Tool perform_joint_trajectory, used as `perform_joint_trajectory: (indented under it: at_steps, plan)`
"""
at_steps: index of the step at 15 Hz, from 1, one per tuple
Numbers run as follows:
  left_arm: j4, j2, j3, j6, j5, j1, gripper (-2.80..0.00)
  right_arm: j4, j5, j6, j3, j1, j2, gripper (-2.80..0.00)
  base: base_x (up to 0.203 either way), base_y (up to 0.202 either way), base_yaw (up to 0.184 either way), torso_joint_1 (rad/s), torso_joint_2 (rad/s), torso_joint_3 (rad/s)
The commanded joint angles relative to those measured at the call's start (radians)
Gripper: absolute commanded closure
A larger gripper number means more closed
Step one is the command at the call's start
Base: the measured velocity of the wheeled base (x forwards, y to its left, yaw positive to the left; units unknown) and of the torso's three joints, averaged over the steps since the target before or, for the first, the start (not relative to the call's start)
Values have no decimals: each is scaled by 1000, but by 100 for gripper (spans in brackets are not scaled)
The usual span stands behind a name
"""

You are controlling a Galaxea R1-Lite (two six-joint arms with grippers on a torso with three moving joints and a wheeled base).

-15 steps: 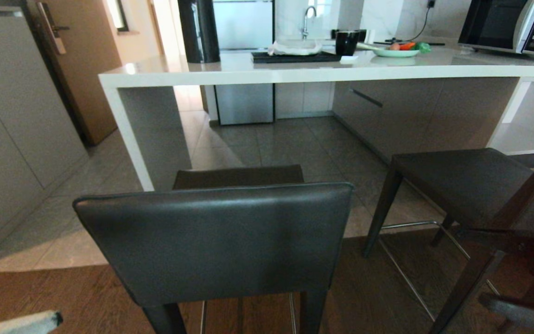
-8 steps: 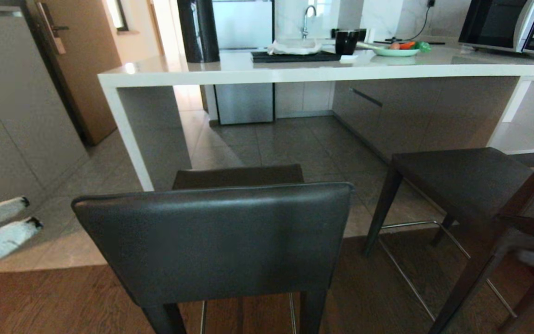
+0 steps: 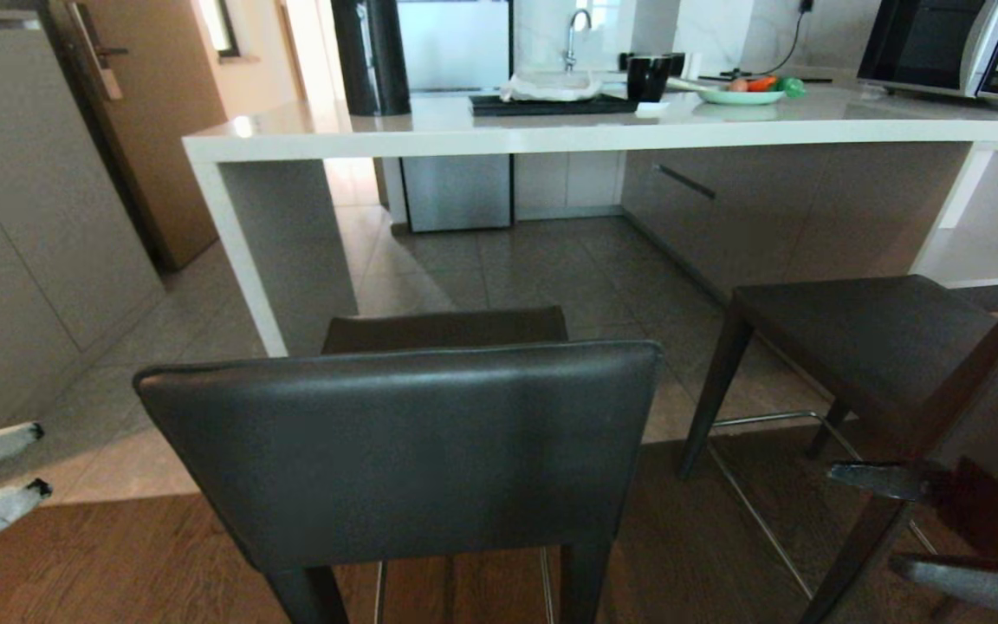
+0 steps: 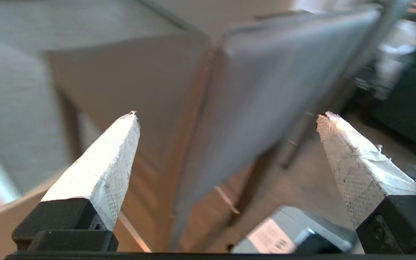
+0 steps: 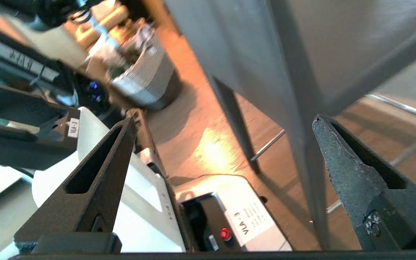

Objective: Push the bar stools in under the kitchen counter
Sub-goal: Push the gray chair back under the dining table

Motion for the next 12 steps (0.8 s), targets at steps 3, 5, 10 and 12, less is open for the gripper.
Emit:
perform_joint_trajectory:
  at_steps: [3,5,10,12]
  plan:
    - [-8,131,-13,21,-9,-142,-280,-108,-117,23,-62,139,188,-280,0,0,0,0,0,0]
    - [-9,169,-24,25,-9,-180,-280,-235,-147,54,-76,176,297,-280,0,0,0,0,0,0]
    - [-9,259,-43,48,-9,-256,-280,-378,-246,96,-117,381,429,-280,0,0,0,0,0,0]
    - [-9,318,-43,77,-9,-278,-280,-389,-262,97,-153,411,472,-280,0,0,0,0,0,0]
